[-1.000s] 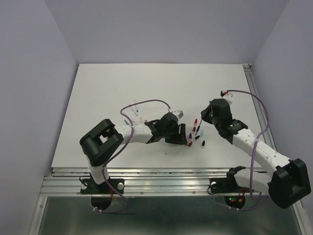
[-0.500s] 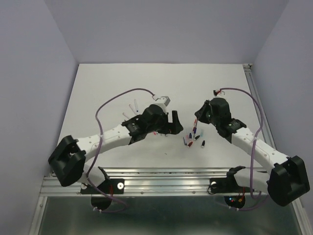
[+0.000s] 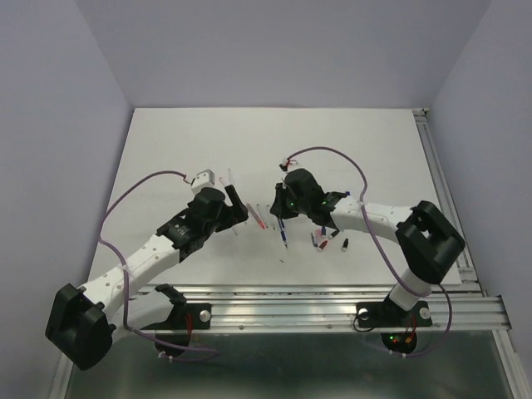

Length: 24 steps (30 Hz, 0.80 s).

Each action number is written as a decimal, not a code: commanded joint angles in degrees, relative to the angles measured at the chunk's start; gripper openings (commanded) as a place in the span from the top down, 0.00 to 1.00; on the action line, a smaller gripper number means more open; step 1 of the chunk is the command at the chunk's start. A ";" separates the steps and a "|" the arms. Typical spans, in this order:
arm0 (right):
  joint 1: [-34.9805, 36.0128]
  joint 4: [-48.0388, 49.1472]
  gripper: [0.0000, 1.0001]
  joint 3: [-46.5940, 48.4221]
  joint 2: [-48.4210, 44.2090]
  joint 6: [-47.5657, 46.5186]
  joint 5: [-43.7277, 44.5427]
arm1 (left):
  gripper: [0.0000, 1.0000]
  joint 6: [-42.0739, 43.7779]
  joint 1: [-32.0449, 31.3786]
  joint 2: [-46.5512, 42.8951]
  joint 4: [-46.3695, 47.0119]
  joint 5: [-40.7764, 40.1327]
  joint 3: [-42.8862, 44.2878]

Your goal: Open the pen caps

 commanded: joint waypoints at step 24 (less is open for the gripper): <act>6.57 -5.68 0.39 31.84 23.54 -5.15 1.71 | 0.01 -0.79 0.68 -6.75 -1.36 -3.51 -2.47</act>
